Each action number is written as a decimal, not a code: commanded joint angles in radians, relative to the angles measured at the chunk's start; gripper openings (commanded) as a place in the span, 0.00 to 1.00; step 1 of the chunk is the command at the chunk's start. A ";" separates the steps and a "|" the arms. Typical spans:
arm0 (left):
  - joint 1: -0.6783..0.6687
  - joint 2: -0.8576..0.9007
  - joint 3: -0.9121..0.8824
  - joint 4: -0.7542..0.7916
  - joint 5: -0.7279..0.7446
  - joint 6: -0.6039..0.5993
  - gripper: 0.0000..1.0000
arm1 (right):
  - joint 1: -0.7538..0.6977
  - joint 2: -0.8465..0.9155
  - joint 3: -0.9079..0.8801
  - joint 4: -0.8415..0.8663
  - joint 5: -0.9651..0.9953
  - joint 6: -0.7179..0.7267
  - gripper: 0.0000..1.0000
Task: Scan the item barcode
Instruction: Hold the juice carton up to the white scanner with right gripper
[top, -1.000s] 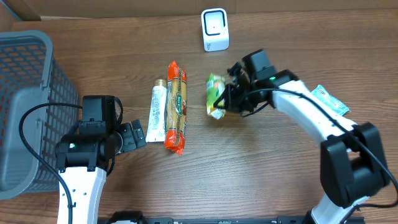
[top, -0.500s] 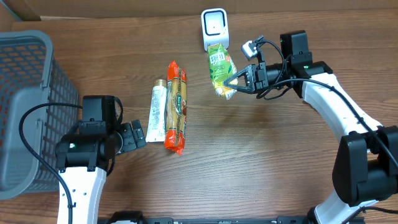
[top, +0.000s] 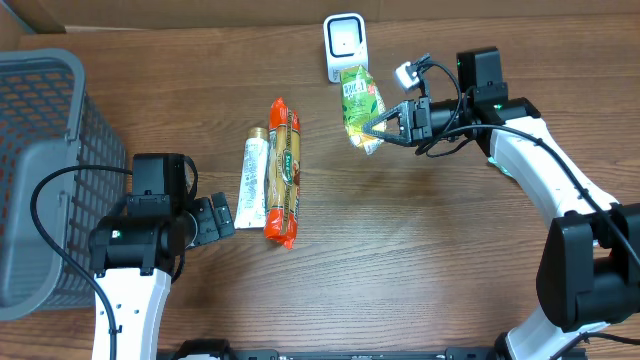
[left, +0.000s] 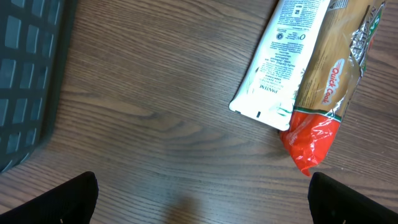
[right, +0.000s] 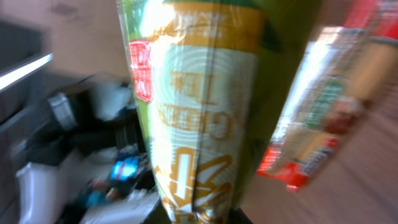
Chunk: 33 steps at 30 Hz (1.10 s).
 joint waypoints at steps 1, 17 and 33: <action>0.000 0.003 0.000 0.003 -0.013 -0.010 1.00 | 0.044 -0.051 0.029 -0.040 0.420 -0.010 0.04; 0.000 0.003 0.000 0.003 -0.013 -0.010 1.00 | 0.278 0.014 0.411 0.058 1.788 -0.415 0.04; 0.000 0.003 0.000 0.003 -0.013 -0.010 1.00 | 0.278 0.370 0.410 0.642 1.891 -1.248 0.04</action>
